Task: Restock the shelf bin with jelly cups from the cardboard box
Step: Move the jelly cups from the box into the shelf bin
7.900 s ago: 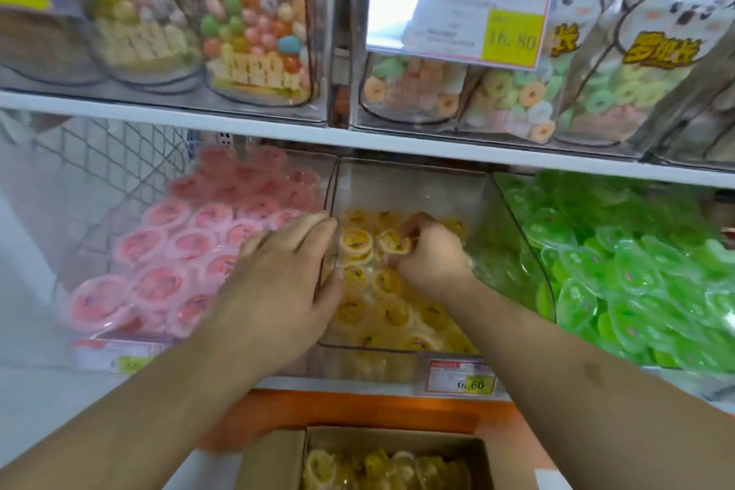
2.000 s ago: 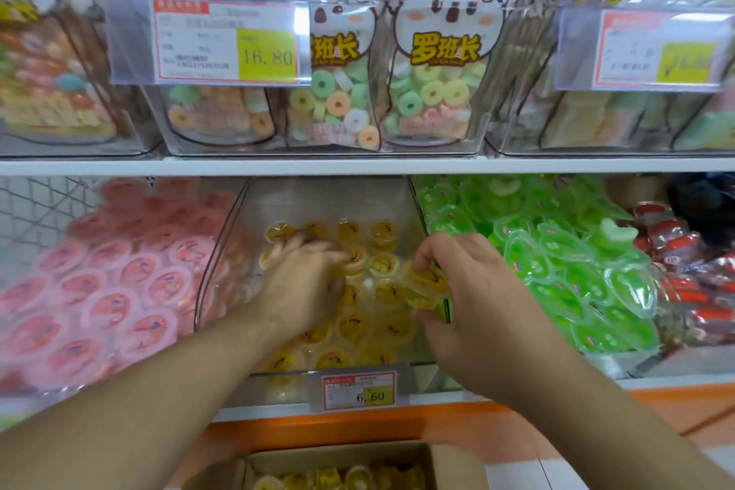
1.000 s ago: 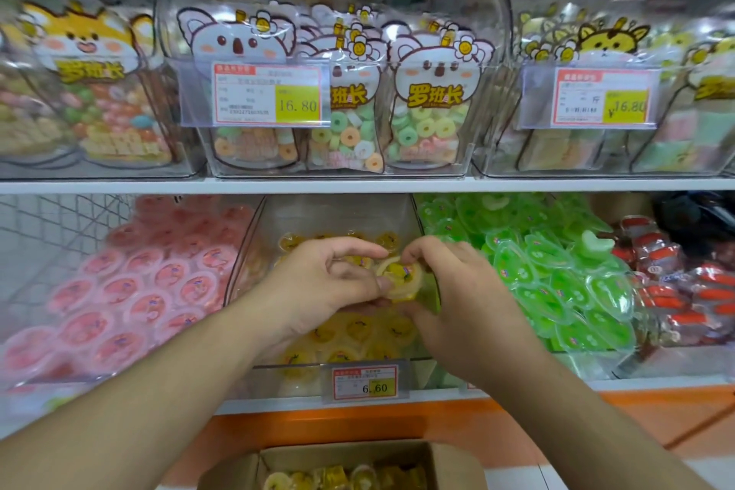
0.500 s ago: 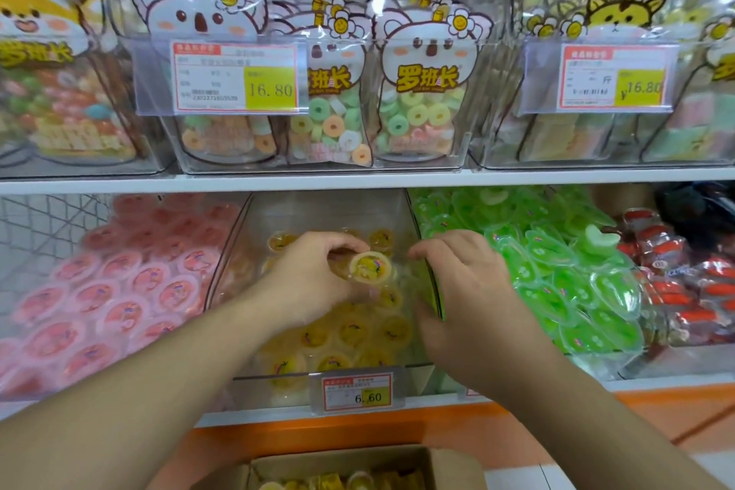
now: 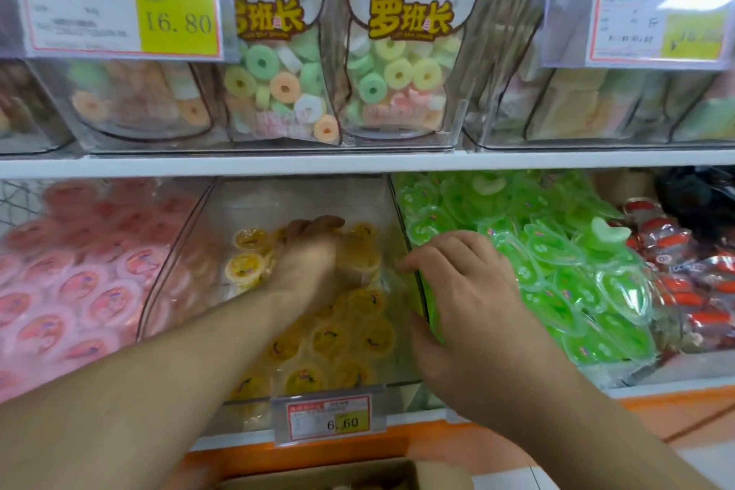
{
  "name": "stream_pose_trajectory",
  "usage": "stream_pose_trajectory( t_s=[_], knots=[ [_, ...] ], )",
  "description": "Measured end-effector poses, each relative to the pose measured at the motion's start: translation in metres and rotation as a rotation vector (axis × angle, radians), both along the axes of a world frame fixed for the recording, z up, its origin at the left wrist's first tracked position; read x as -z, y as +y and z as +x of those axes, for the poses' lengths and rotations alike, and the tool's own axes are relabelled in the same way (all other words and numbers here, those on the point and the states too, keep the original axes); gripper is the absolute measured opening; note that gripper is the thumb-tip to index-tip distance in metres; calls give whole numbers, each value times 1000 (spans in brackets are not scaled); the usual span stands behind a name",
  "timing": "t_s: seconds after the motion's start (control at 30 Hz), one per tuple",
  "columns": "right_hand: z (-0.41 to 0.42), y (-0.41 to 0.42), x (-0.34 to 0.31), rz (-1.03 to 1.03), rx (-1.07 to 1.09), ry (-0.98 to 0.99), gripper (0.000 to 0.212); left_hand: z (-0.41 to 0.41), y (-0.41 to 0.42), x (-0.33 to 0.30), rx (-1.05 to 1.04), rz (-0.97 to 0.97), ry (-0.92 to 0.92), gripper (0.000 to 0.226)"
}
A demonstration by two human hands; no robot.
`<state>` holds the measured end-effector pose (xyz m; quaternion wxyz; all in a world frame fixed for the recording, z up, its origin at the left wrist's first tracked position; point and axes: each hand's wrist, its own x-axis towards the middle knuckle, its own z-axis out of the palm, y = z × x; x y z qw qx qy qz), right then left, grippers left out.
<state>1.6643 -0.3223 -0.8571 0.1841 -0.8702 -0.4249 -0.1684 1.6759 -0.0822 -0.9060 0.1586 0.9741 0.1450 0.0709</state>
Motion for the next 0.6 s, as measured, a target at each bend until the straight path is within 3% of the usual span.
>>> stream_pose_trajectory(
  t_s=[0.17,0.33,0.6],
  knots=[
    [-1,1,0,-2,6,-13,40,-11,-4,0,42,74,-122,58],
    [-2,-1,-1,-16,3,-7,39,-22,-6,-1,92,148,-146,33],
    [-2,0,-1,-23,11,7,40,-31,-16,-3,152,222,-121,41]
  ],
)
